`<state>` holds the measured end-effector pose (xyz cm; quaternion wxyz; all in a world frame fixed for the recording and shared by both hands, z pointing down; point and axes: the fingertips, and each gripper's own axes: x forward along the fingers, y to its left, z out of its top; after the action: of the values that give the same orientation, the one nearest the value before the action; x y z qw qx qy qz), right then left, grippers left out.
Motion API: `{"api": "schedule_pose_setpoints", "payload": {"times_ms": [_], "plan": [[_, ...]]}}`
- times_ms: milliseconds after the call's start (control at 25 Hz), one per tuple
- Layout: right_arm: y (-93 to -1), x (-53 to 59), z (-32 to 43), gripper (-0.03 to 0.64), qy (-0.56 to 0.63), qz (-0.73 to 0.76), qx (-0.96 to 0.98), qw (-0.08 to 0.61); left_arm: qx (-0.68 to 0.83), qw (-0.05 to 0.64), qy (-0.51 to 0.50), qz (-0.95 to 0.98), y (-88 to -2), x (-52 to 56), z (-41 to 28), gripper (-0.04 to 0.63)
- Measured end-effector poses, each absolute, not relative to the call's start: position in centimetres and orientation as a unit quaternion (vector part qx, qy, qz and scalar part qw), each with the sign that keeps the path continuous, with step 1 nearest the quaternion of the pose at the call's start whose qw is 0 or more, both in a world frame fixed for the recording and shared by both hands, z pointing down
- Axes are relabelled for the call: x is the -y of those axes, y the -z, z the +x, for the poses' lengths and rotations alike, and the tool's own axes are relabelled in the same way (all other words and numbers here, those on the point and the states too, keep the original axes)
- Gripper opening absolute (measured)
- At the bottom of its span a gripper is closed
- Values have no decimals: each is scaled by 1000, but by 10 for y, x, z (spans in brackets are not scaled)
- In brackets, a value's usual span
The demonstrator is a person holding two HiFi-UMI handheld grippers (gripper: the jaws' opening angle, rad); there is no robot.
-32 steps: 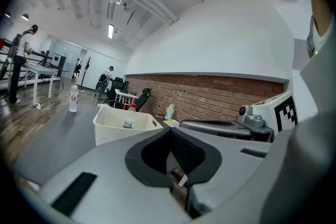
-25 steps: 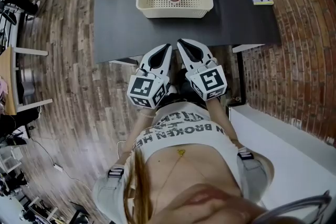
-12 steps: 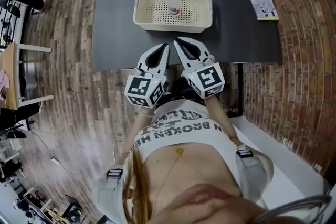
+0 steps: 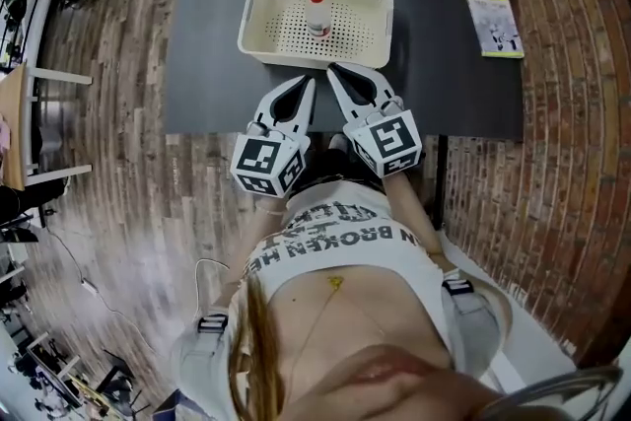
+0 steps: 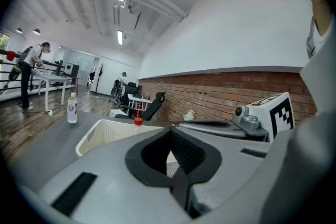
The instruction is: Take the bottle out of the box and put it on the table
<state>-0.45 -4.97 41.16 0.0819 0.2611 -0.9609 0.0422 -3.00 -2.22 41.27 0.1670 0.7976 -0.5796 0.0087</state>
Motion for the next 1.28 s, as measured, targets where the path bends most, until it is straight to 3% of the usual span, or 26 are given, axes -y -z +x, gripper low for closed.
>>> {"api": "schedule_pose_setpoints", "payload": {"times_ms": [1280], "plan": [[-431, 124, -100, 10, -57, 383, 915, 115, 465, 168, -35, 868, -428, 97, -135, 5]]}}
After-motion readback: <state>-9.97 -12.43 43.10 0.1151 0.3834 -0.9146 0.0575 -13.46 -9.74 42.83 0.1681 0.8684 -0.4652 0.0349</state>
